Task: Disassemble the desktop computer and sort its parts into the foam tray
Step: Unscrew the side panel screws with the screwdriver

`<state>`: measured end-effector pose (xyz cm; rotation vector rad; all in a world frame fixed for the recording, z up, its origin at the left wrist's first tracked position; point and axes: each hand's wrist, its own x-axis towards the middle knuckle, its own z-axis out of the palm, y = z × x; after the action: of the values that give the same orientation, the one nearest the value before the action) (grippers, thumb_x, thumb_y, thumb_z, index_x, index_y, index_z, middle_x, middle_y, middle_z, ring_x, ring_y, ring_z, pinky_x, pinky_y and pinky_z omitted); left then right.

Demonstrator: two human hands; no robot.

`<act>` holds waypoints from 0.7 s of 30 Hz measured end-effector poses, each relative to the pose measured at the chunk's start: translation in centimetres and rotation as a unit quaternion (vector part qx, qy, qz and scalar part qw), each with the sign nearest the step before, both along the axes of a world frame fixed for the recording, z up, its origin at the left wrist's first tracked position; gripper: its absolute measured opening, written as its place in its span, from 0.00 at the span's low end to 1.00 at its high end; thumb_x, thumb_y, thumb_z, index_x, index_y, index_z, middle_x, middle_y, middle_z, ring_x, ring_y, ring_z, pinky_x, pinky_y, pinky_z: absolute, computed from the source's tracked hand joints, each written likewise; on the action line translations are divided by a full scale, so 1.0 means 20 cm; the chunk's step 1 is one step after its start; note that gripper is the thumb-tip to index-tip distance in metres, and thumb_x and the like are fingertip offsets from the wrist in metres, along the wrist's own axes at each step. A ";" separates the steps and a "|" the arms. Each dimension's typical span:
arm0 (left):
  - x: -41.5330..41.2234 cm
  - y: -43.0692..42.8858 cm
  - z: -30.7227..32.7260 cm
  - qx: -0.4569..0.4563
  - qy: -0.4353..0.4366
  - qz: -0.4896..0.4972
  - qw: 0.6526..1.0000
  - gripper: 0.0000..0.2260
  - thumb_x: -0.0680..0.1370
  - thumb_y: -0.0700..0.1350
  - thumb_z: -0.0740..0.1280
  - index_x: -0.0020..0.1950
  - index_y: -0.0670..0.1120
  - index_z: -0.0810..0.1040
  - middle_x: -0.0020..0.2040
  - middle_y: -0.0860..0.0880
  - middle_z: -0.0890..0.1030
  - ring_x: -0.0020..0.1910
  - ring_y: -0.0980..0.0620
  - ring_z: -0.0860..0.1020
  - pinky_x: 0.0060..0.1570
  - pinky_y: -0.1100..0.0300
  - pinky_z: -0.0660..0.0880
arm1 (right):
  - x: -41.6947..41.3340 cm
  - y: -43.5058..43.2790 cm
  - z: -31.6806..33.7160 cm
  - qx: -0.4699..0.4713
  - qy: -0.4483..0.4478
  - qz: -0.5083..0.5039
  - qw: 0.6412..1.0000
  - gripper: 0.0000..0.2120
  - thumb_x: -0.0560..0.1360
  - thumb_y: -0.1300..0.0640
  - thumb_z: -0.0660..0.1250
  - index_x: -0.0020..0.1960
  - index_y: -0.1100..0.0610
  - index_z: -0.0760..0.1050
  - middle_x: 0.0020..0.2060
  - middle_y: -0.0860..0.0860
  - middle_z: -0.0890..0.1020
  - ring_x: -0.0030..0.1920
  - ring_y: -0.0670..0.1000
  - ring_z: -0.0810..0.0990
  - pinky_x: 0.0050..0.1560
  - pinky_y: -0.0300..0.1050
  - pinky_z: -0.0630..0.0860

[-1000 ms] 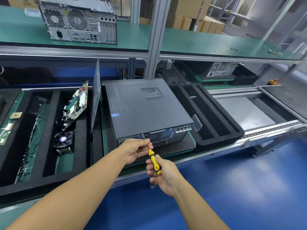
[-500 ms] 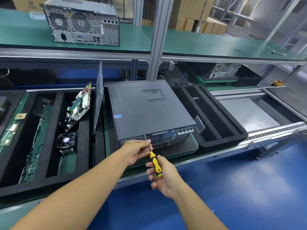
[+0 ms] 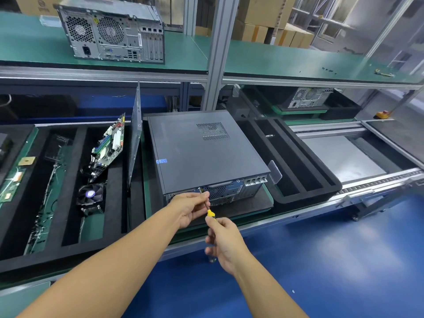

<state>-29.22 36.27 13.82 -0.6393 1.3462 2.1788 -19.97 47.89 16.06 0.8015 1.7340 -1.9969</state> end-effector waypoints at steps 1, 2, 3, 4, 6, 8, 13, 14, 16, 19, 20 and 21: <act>0.00 0.00 0.00 -0.001 0.000 0.001 1.000 0.06 0.73 0.38 0.74 0.49 0.38 0.81 0.34 0.44 0.83 0.32 0.53 0.83 0.32 0.61 0.80 | 0.00 0.01 0.01 -0.025 -0.021 0.006 0.999 0.14 0.79 0.47 0.65 0.50 0.59 0.75 0.37 0.54 0.75 0.33 0.50 0.75 0.26 0.42 0.72; -0.01 -0.01 0.00 -0.005 0.000 0.000 1.000 0.07 0.74 0.37 0.74 0.50 0.37 0.81 0.35 0.44 0.83 0.32 0.52 0.83 0.32 0.61 0.80 | 0.01 0.02 0.01 -0.052 -0.042 0.016 0.998 0.17 0.81 0.46 0.61 0.51 0.60 0.78 0.35 0.54 0.77 0.31 0.50 0.75 0.26 0.42 0.71; -0.01 -0.02 0.00 -0.007 0.001 -0.001 1.000 0.08 0.74 0.37 0.73 0.51 0.36 0.82 0.36 0.43 0.84 0.33 0.51 0.83 0.33 0.60 0.81 | 0.01 0.03 0.02 -0.075 -0.057 0.027 0.995 0.20 0.82 0.46 0.58 0.51 0.62 0.79 0.34 0.55 0.79 0.30 0.50 0.76 0.26 0.42 0.71; -0.01 -0.02 0.00 -0.007 0.001 -0.002 1.000 0.09 0.74 0.36 0.73 0.53 0.36 0.81 0.38 0.42 0.84 0.35 0.50 0.84 0.33 0.60 0.81 | 0.02 0.04 0.01 -0.086 -0.060 0.035 0.994 0.21 0.82 0.47 0.57 0.52 0.63 0.80 0.35 0.55 0.80 0.30 0.50 0.77 0.26 0.42 0.71; 0.00 -0.03 0.01 0.002 -0.003 0.006 1.000 0.09 0.75 0.35 0.72 0.54 0.35 0.81 0.41 0.41 0.85 0.38 0.49 0.84 0.34 0.59 0.81 | 0.02 0.05 0.00 -0.083 -0.040 0.030 0.995 0.19 0.83 0.49 0.58 0.51 0.63 0.80 0.34 0.54 0.80 0.30 0.50 0.77 0.26 0.42 0.72; 0.00 -0.02 0.01 0.021 -0.006 0.015 1.000 0.08 0.76 0.34 0.71 0.54 0.34 0.80 0.43 0.40 0.85 0.39 0.47 0.85 0.34 0.58 0.81 | 0.02 0.06 -0.01 -0.053 -0.005 0.009 0.999 0.12 0.81 0.52 0.64 0.49 0.61 0.77 0.34 0.53 0.78 0.32 0.49 0.77 0.26 0.42 0.72; 0.02 -0.02 -0.01 0.023 -0.004 -0.001 1.000 0.07 0.76 0.38 0.71 0.53 0.36 0.81 0.43 0.42 0.85 0.41 0.47 0.85 0.36 0.57 0.82 | 0.00 0.04 -0.02 -0.010 0.021 -0.021 1.000 0.08 0.77 0.60 0.70 0.46 0.57 0.70 0.39 0.54 0.75 0.34 0.48 0.76 0.28 0.41 0.73; 0.02 -0.02 -0.01 0.007 -0.007 -0.001 1.000 0.09 0.75 0.39 0.73 0.52 0.37 0.81 0.42 0.43 0.85 0.41 0.48 0.84 0.37 0.57 0.82 | -0.01 0.04 -0.02 -0.007 0.020 -0.021 1.000 0.08 0.76 0.61 0.70 0.46 0.57 0.70 0.40 0.54 0.76 0.34 0.48 0.76 0.28 0.41 0.73; 0.02 -0.02 -0.03 -0.014 -0.010 0.007 1.000 0.10 0.72 0.41 0.77 0.49 0.38 0.82 0.39 0.44 0.83 0.40 0.50 0.82 0.37 0.58 0.81 | 0.00 0.03 -0.03 -0.006 0.019 -0.023 1.000 0.08 0.76 0.62 0.70 0.48 0.58 0.70 0.40 0.54 0.76 0.34 0.48 0.75 0.28 0.41 0.74; 0.01 -0.02 -0.04 -0.017 -0.001 0.015 1.000 0.08 0.70 0.39 0.78 0.46 0.39 0.83 0.37 0.45 0.83 0.37 0.51 0.81 0.35 0.60 0.80 | 0.00 0.03 -0.03 -0.012 0.028 -0.020 0.999 0.09 0.76 0.59 0.71 0.50 0.59 0.72 0.40 0.54 0.75 0.34 0.48 0.75 0.28 0.41 0.73; 0.01 -0.02 -0.04 -0.019 0.002 0.019 1.000 0.07 0.70 0.38 0.77 0.45 0.39 0.83 0.37 0.44 0.83 0.36 0.51 0.82 0.34 0.60 0.80 | 0.00 0.04 -0.02 -0.021 0.022 -0.016 0.999 0.08 0.76 0.56 0.71 0.50 0.58 0.73 0.40 0.54 0.75 0.34 0.48 0.75 0.28 0.42 0.72; 0.01 -0.02 -0.04 -0.020 0.005 0.021 1.000 0.07 0.71 0.37 0.77 0.45 0.38 0.83 0.37 0.44 0.84 0.35 0.51 0.82 0.34 0.60 0.80 | 0.01 0.04 -0.02 -0.037 0.008 -0.010 0.999 0.09 0.77 0.52 0.70 0.50 0.58 0.75 0.39 0.54 0.76 0.33 0.49 0.75 0.27 0.43 0.72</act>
<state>-29.04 35.86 12.95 -0.6779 1.3963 2.1960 -19.84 48.70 15.73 0.7833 1.6555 -2.0740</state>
